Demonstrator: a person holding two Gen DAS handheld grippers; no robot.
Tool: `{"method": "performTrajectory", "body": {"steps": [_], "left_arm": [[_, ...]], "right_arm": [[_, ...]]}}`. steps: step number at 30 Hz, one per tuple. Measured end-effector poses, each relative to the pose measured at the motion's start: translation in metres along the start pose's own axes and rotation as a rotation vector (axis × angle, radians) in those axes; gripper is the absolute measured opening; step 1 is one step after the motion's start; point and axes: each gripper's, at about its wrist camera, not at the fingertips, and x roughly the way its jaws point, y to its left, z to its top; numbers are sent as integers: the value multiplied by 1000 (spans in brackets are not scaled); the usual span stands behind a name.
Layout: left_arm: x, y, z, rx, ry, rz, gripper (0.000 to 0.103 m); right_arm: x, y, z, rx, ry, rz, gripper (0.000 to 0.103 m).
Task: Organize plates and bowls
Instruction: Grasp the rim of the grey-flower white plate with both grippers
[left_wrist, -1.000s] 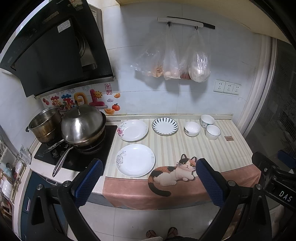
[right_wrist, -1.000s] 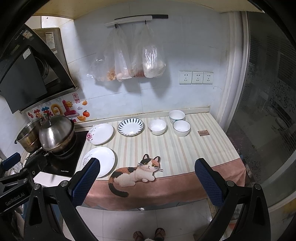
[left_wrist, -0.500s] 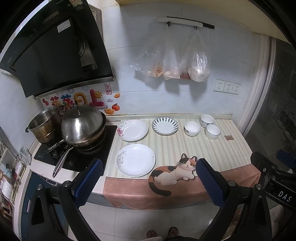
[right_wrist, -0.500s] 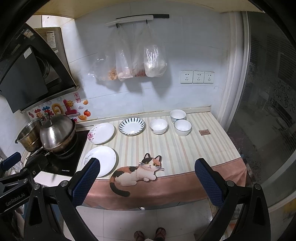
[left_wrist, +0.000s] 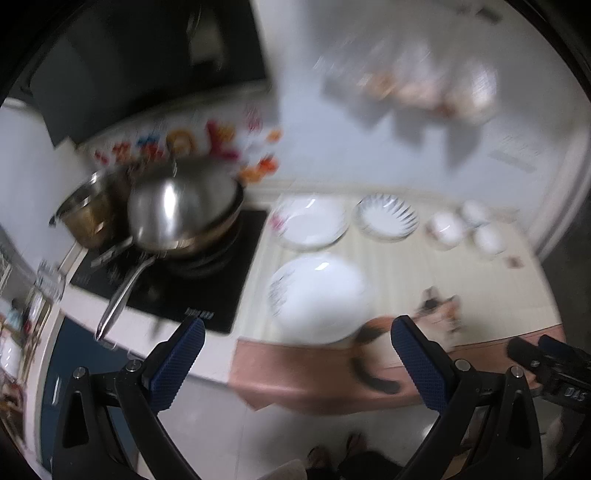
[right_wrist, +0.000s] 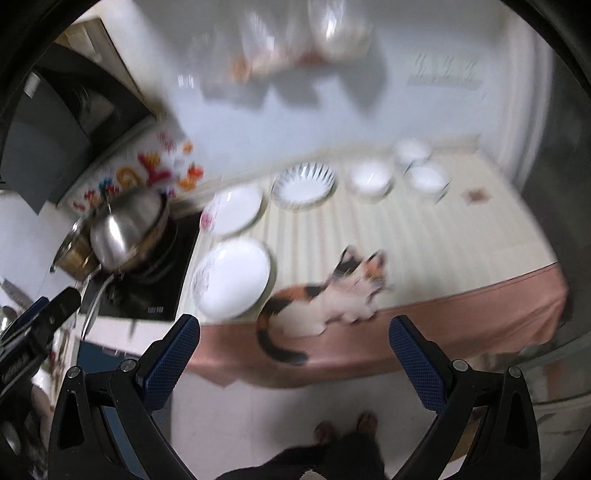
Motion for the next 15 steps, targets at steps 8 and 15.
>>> {"method": "performTrajectory", "body": {"steps": [8, 15], "left_arm": [[160, 39, 7, -98, 262, 20, 102], [270, 63, 14, -208, 434, -36, 100]], "right_arm": [[175, 3, 23, -60, 192, 61, 103], [303, 19, 60, -120, 342, 130, 100]]}}
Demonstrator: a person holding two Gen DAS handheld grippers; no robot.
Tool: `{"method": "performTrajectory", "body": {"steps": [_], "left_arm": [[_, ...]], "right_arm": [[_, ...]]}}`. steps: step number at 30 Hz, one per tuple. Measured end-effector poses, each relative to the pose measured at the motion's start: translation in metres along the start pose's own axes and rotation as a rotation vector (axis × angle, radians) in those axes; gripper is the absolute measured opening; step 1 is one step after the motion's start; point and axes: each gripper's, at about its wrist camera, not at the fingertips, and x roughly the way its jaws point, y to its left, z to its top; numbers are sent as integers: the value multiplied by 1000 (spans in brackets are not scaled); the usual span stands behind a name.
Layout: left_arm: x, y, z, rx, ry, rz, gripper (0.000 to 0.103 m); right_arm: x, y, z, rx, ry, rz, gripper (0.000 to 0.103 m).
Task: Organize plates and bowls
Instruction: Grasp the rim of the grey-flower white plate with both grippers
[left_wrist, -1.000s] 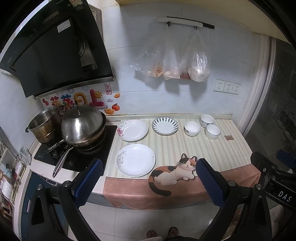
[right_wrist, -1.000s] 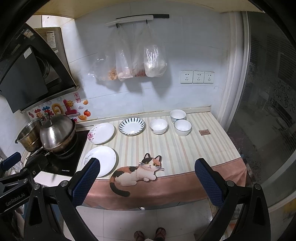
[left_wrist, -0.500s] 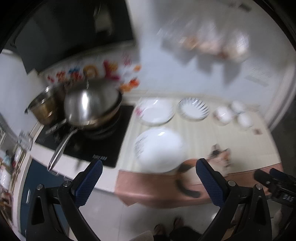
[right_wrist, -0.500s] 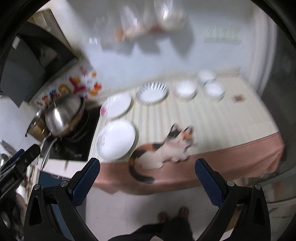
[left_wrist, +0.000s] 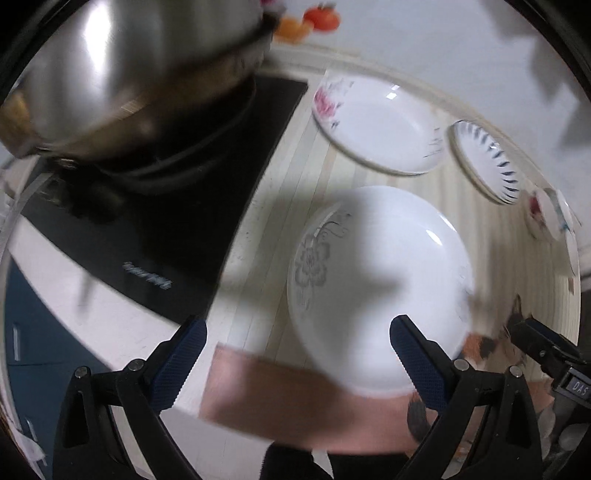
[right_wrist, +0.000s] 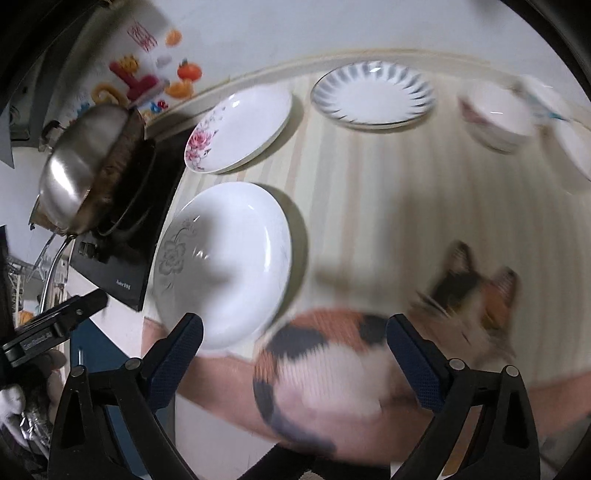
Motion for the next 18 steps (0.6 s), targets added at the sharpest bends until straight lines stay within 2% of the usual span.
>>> {"method": "performTrajectory", "body": {"steps": [2, 3, 7, 9, 11, 12, 14, 16, 18], "left_arm": [[20, 1, 10, -11, 41, -11, 93], [30, 1, 15, -18, 61, -24, 86], [60, 2, 27, -17, 125, -41, 62], [68, -1, 28, -5, 147, -40, 57], [71, -5, 27, 7, 153, -48, 51], [72, -7, 26, 14, 156, -59, 46], [70, -12, 23, 15, 151, -63, 42], [68, -16, 21, 28, 147, -42, 42], [62, -18, 17, 18, 150, -55, 42]], "right_arm": [[35, -1, 21, -9, 50, 12, 95], [48, -2, 30, -9, 76, 20, 92], [93, -1, 52, -23, 148, 57, 71], [112, -1, 60, -31, 188, 64, 61], [122, 1, 63, -39, 210, 76, 46], [123, 3, 65, -52, 203, 77, 41], [127, 6, 69, -79, 209, 93, 19], [131, 9, 70, -90, 226, 89, 19], [129, 10, 69, -100, 225, 87, 19]]}}
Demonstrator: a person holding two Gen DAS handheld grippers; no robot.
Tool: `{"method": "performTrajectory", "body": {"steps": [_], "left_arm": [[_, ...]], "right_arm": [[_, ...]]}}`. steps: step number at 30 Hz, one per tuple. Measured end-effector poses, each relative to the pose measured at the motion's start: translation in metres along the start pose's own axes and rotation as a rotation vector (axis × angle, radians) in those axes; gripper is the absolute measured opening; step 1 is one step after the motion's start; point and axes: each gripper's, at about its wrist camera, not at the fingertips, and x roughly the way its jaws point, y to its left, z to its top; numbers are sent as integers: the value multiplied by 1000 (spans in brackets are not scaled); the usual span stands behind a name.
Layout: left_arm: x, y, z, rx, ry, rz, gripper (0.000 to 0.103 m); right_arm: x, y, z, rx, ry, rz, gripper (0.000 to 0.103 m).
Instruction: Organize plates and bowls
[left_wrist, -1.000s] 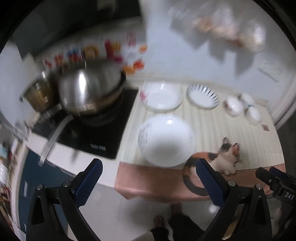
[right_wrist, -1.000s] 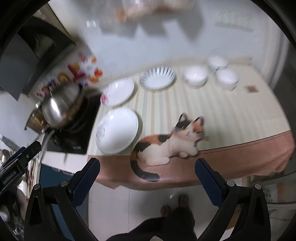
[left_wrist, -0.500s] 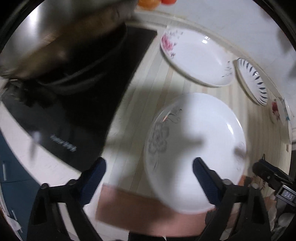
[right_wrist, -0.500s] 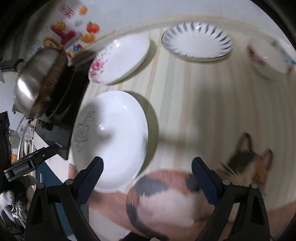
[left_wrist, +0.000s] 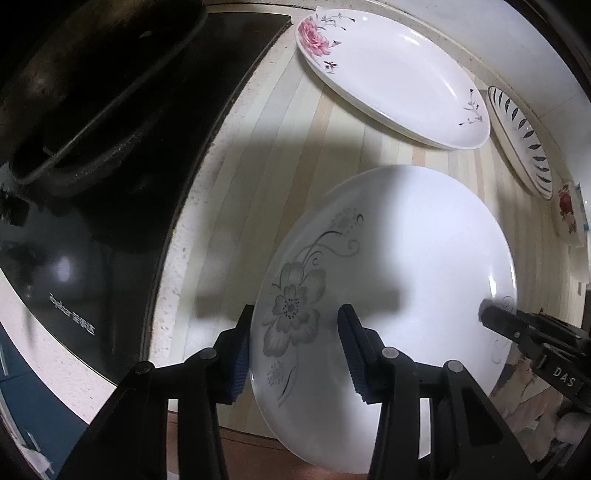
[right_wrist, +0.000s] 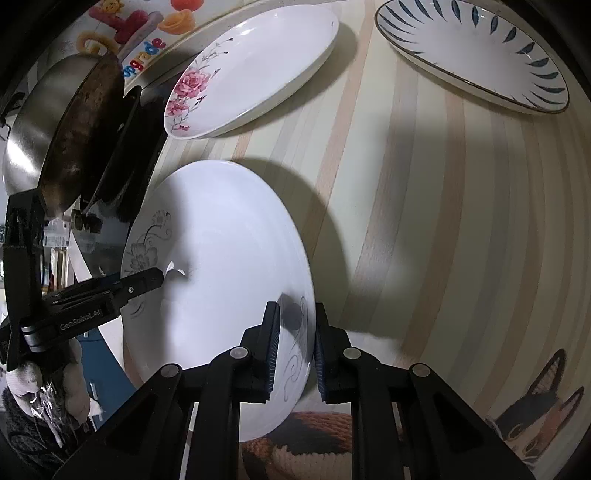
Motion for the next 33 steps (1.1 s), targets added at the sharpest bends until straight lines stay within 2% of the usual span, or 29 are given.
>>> {"method": "performTrajectory", "body": {"steps": [8, 16, 24, 28, 33], "left_arm": [[-32, -40, -2, 48, -42, -14, 42], [-50, -97, -9, 160, -66, -61, 42], [-23, -160, -17, 271, -29, -101, 42], [-6, -184, -15, 304, -2, -99, 42], [8, -197, -15, 327, 26, -85, 42]], "right_arm": [[-20, -21, -15, 33, 8, 23, 19], [-79, -61, -42, 106, -54, 24, 19], [-129, -114, -68, 186, -128, -28, 19], [-131, -143, -82, 238, -127, -49, 19], [-122, -168, -94, 285, -119, -60, 19]]}}
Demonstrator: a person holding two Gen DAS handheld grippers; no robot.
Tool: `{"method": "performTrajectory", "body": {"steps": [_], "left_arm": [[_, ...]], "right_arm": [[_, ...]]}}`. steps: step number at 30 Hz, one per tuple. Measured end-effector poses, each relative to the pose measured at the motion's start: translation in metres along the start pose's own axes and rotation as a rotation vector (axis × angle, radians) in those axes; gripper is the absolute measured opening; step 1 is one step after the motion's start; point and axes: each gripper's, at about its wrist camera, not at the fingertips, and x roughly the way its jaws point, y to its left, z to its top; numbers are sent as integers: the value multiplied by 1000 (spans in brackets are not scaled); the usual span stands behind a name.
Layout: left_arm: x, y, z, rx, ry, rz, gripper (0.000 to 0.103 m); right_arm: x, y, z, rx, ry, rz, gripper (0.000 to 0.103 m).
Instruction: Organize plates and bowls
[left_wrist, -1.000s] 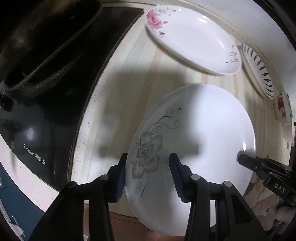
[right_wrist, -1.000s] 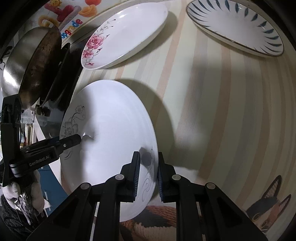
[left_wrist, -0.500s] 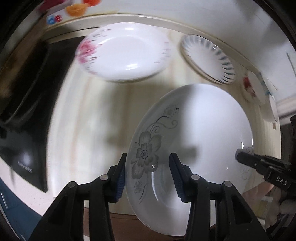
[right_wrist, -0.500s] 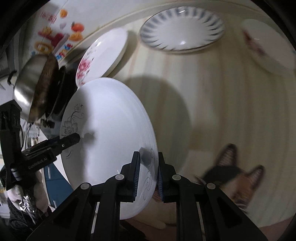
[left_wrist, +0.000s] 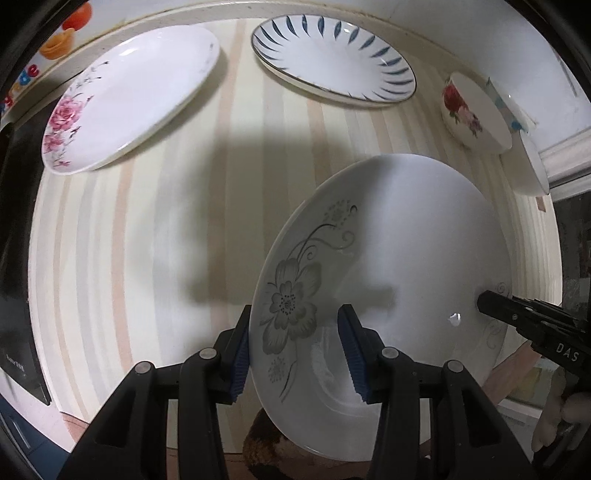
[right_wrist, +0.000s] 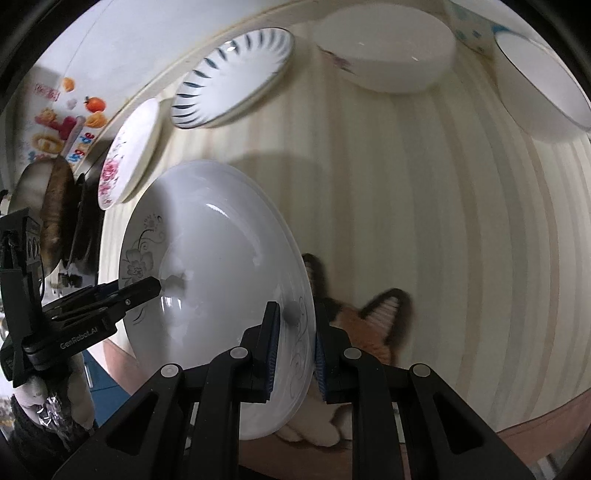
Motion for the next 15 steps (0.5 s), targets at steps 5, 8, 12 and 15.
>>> {"method": "performTrajectory", "body": {"steps": [5, 8, 12, 15], "left_arm": [[12, -8, 8, 10, 16, 27, 42], [15, -7, 9, 8, 26, 36, 42], [24, -11, 8, 8, 35, 37, 42], [28, -17, 14, 14, 34, 43, 42]], "right_arm": [[2, -7, -2, 23, -4, 10, 19], [6, -9, -2, 28, -2, 11, 19], [12, -5, 1, 31, 5, 4, 19], [15, -5, 2, 41, 13, 7, 19]]}}
